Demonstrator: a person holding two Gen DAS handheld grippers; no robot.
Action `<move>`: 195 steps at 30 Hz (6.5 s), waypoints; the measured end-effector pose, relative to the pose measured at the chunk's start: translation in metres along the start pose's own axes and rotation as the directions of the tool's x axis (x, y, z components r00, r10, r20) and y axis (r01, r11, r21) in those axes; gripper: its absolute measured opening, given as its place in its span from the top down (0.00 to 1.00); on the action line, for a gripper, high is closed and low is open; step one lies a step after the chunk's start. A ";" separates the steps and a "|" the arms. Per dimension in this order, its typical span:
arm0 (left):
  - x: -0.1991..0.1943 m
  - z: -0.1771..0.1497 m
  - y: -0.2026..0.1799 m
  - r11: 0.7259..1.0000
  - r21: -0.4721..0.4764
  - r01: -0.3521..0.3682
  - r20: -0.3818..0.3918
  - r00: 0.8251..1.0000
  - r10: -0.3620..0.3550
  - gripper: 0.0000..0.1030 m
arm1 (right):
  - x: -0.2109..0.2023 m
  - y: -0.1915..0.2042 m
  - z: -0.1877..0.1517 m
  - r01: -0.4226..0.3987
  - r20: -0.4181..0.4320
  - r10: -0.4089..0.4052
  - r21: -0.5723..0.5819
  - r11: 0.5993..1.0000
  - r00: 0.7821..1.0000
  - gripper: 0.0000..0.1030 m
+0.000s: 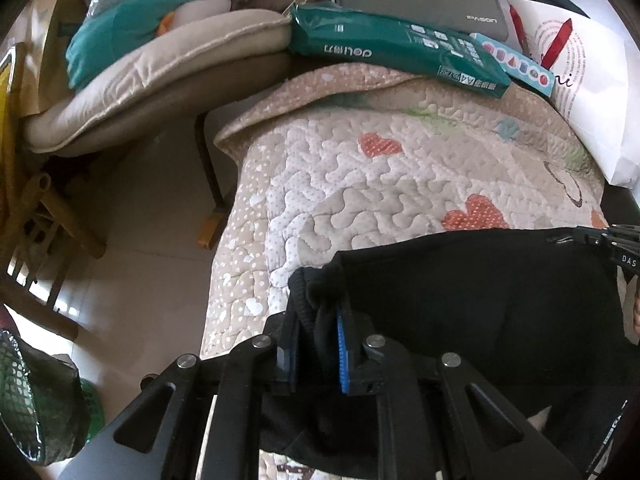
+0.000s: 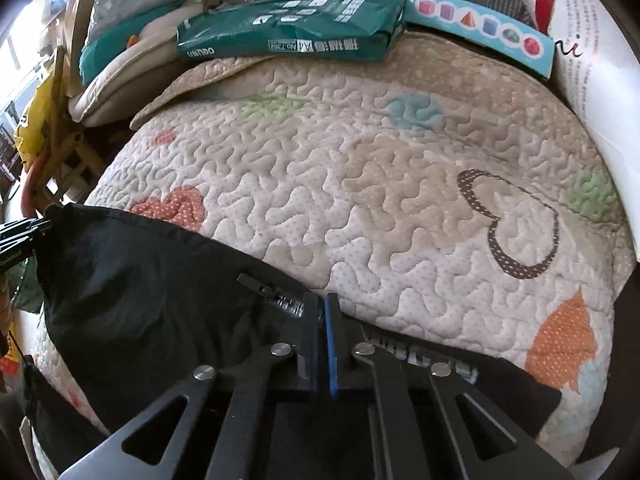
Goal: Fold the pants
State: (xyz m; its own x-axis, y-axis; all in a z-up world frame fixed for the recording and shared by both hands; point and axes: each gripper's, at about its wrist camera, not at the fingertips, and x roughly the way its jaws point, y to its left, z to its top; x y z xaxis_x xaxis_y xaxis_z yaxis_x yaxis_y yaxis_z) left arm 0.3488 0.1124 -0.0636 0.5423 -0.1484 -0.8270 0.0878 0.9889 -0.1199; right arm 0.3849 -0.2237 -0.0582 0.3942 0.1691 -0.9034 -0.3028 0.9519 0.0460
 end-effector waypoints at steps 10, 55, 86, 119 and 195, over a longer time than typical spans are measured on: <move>0.006 -0.003 -0.005 0.999 0.037 -0.033 -0.015 0.999 0.034 0.87 | 0.002 0.000 0.006 0.085 -0.027 -0.087 -0.065 0.994 0.996 0.73; -0.177 -0.228 -0.035 0.984 0.168 -0.054 0.051 0.998 0.046 0.55 | -0.141 0.126 -0.284 0.062 -0.144 -0.086 -0.160 0.985 0.986 0.87; -0.112 -0.207 -0.039 0.996 -0.063 -0.071 -0.017 0.997 0.070 0.43 | -0.149 0.139 -0.239 0.153 -0.061 -0.156 -0.050 0.987 0.986 0.37; -0.096 -0.212 -0.023 0.988 -0.154 0.000 0.122 0.992 0.019 0.24 | -0.022 0.096 -0.071 -0.042 -0.172 0.085 0.237 0.971 0.981 0.88; -0.143 -0.271 0.071 0.833 -0.511 0.211 0.198 0.972 -0.125 0.13 | -0.207 0.002 -0.275 0.451 -0.123 -0.464 0.542 0.709 0.877 0.39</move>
State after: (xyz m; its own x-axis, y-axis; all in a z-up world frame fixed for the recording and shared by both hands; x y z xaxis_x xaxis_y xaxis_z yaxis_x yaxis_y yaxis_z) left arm 0.0508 0.2060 -0.1032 0.6817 -0.2696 -0.6802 -0.2390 0.7966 -0.5553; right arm 0.0642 -0.3272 0.0121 0.3797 -0.3246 -0.8663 0.4336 0.8896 -0.1433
